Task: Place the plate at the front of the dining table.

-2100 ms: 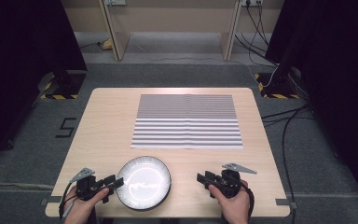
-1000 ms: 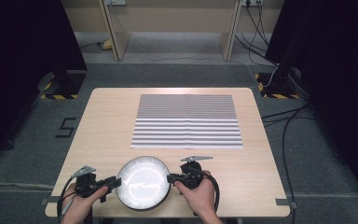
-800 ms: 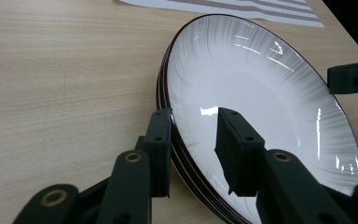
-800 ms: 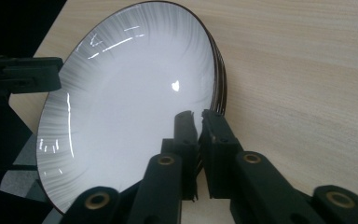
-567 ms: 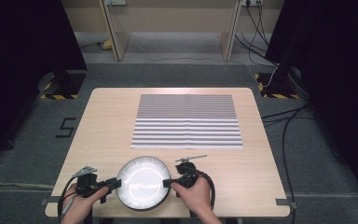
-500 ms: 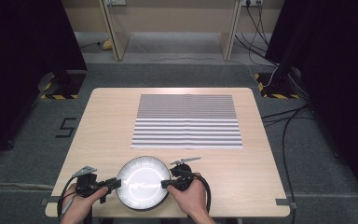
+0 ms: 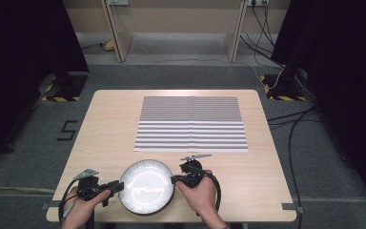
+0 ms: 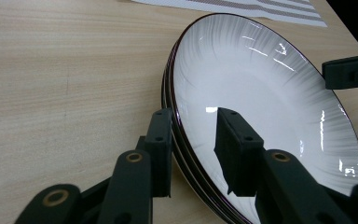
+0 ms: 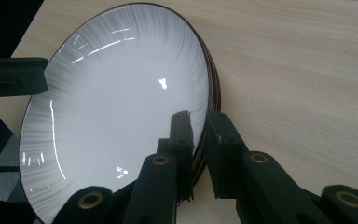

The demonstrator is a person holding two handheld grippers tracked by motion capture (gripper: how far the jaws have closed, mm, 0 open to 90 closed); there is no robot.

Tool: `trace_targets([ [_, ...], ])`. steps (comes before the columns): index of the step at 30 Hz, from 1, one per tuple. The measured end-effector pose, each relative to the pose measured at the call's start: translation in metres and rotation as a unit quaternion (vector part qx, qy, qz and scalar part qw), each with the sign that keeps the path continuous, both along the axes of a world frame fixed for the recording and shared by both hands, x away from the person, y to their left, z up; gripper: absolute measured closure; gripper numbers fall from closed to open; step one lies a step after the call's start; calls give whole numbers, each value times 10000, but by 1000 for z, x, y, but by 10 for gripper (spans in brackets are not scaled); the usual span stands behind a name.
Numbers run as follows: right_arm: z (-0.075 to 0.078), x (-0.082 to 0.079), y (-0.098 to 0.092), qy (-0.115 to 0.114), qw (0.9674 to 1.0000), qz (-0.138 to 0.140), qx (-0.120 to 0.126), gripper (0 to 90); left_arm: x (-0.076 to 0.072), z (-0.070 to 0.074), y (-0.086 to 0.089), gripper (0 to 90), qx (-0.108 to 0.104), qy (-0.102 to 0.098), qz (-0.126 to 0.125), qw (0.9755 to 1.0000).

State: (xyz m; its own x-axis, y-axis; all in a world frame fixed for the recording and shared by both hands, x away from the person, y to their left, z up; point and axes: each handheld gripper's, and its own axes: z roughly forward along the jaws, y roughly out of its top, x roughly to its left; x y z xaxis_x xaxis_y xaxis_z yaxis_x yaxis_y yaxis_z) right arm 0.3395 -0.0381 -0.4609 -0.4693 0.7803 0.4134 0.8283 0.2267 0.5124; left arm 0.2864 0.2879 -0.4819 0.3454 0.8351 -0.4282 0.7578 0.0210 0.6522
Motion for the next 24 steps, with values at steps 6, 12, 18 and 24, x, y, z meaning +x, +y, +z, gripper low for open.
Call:
trace_targets([
  [6, -1, 2, -1, 39, 10000, -19, 7, 845, 0, 0, 0, 661, -2, -6, -21, 10000],
  [12, 0, 5, 3, 78, 9999, -49, -109, 853, 1, -1, 0, 663, -53, 59, -37, 10000],
  [18, -2, 6, 11, 175, 9998, 17, -28, 856, 1, 1, 3, 674, 100, 53, -12, 9999],
  [24, -11, 5, 17, 355, 9993, 61, 116, 796, -3, 4, 9, 695, 32, 41, -28, 10000],
])
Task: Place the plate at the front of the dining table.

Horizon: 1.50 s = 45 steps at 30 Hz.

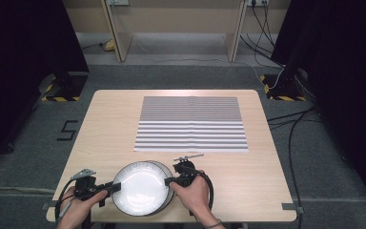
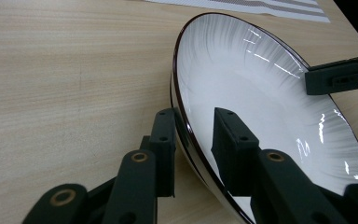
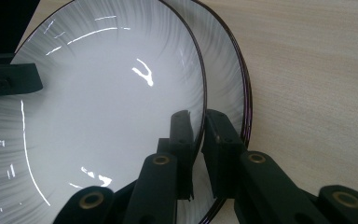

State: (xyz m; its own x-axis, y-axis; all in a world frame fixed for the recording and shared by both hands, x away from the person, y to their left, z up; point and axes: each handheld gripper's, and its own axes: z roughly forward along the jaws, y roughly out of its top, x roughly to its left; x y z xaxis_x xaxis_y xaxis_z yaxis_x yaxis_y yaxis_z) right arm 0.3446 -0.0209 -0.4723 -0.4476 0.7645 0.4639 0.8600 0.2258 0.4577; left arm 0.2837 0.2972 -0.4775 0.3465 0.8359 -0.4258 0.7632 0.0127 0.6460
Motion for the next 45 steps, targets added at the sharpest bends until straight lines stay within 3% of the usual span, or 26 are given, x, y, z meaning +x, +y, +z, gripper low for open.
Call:
trace_targets([
  [5, 3, -4, -2, 150, 9999, -18, 45, 757, -3, 5, 1, 699, 56, -40, -42, 10000],
  [12, 7, -5, -4, 433, 9990, 26, 62, 748, -6, 6, 2, 707, 80, 58, -103, 9999],
  [18, 11, -9, -3, 469, 9989, -13, -70, 758, -6, 7, 1, 703, 144, 99, -136, 9998],
  [24, 4, -8, -3, 662, 9977, -84, 127, 783, -6, 8, 1, 703, 179, 146, -128, 9997],
  [27, 3, -9, -2, 594, 9982, -93, 81, 772, -6, 9, 1, 702, 196, 172, -127, 9996],
  [32, 0, -7, -7, 758, 9960, -330, 326, 817, -4, 8, -3, 705, 252, 290, -138, 9992],
  [36, -5, -4, -12, 594, 9954, -495, 564, 836, -1, 5, -1, 707, 46, 411, -77, 9991],
  [45, -6, -3, -11, 112, 9963, -619, 587, 862, 9, 10, -5, 767, 135, 185, -28, 9997],
])
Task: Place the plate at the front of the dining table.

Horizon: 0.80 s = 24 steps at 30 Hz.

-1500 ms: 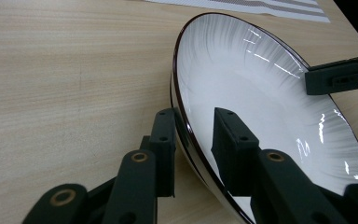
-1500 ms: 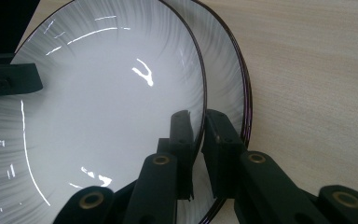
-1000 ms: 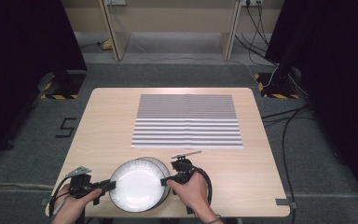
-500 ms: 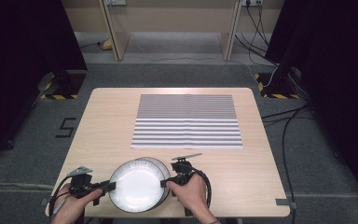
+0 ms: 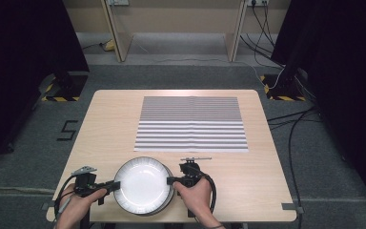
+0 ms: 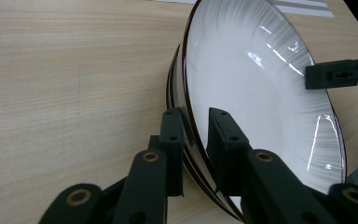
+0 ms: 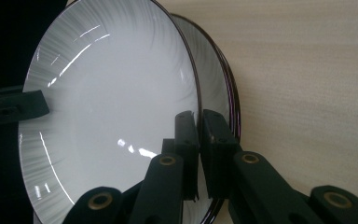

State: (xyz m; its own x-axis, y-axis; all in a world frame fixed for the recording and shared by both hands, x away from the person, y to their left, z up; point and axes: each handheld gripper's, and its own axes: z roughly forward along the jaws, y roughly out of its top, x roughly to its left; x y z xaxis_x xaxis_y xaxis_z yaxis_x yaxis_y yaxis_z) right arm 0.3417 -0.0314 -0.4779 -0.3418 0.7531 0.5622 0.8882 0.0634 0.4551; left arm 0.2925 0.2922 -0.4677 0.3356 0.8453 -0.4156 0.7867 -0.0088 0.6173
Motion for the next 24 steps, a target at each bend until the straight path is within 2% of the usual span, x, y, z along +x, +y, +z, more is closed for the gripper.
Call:
trace_targets([
  [2, 2, 0, -1, -77, 10000, -4, 8, 862, 1, 0, -1, 783, 50, -13, -16, 10000],
  [3, 6, -1, -1, -280, 9996, -12, 9, 862, 2, -1, -2, 787, 47, -48, 5, 10000],
  [4, 7, 0, -1, -347, 9994, 10, -60, 862, 2, -1, -2, 790, 47, -48, 5, 10000],
  [8, 8, 1, -2, -383, 9992, 88, -55, 860, 2, -1, -2, 803, -17, -142, 99, 9998],
  [11, 8, 1, -2, -450, 9989, 86, 22, 854, 4, -3, -2, 808, 59, -265, 113, 9996],
  [16, 5, 1, -4, -340, 9991, 166, 170, 843, 1, -4, -1, 814, 21, -410, 124, 9991],
  [24, -2, 1, -1, -172, 9994, 264, 157, 817, 1, -6, -4, 813, 21, -460, 130, 9989],
])
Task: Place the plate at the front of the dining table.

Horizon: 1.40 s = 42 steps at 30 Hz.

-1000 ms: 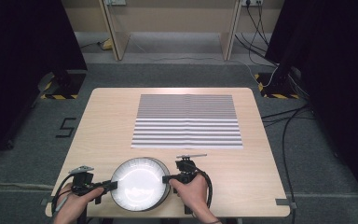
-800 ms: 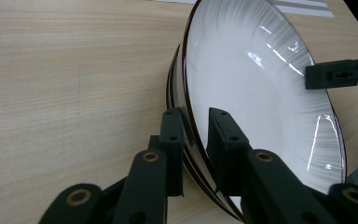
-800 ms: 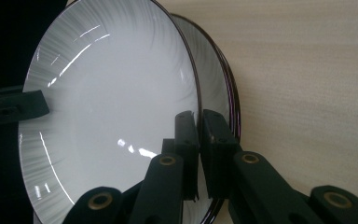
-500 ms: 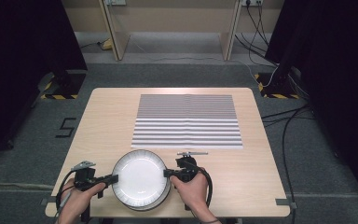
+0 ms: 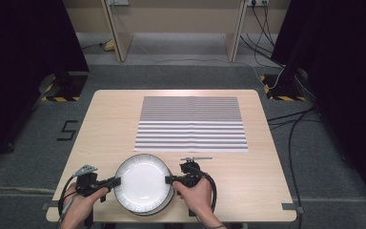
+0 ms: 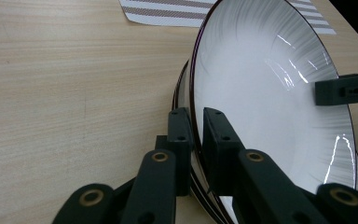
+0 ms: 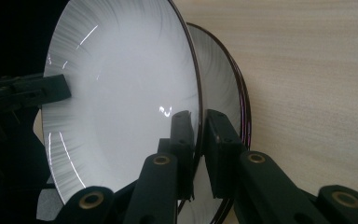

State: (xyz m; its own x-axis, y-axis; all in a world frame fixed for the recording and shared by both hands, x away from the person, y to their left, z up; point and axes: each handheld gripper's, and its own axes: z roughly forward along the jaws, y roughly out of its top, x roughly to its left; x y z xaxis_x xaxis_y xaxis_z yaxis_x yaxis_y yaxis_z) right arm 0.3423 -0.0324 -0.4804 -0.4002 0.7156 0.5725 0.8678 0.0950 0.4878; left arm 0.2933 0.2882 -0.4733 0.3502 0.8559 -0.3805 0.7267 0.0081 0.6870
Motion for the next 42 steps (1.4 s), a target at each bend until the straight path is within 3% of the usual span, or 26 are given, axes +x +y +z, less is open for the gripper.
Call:
trace_targets([
  [4, -2, 0, -3, 123, 9999, -28, 75, 832, 2, 0, -2, 819, -29, 4, -28, 10000],
  [12, 8, 0, -9, -220, 9994, -264, 73, 854, 6, 2, -7, 834, -136, -114, -56, 9998],
  [22, 13, 1, -13, -557, 9979, -327, -50, 856, 11, 3, -12, 851, -228, -295, 8, 9993],
  [42, 21, 2, -17, -748, 9963, -419, 30, 856, 16, 14, -16, 854, -172, -515, -11, 9985],
])
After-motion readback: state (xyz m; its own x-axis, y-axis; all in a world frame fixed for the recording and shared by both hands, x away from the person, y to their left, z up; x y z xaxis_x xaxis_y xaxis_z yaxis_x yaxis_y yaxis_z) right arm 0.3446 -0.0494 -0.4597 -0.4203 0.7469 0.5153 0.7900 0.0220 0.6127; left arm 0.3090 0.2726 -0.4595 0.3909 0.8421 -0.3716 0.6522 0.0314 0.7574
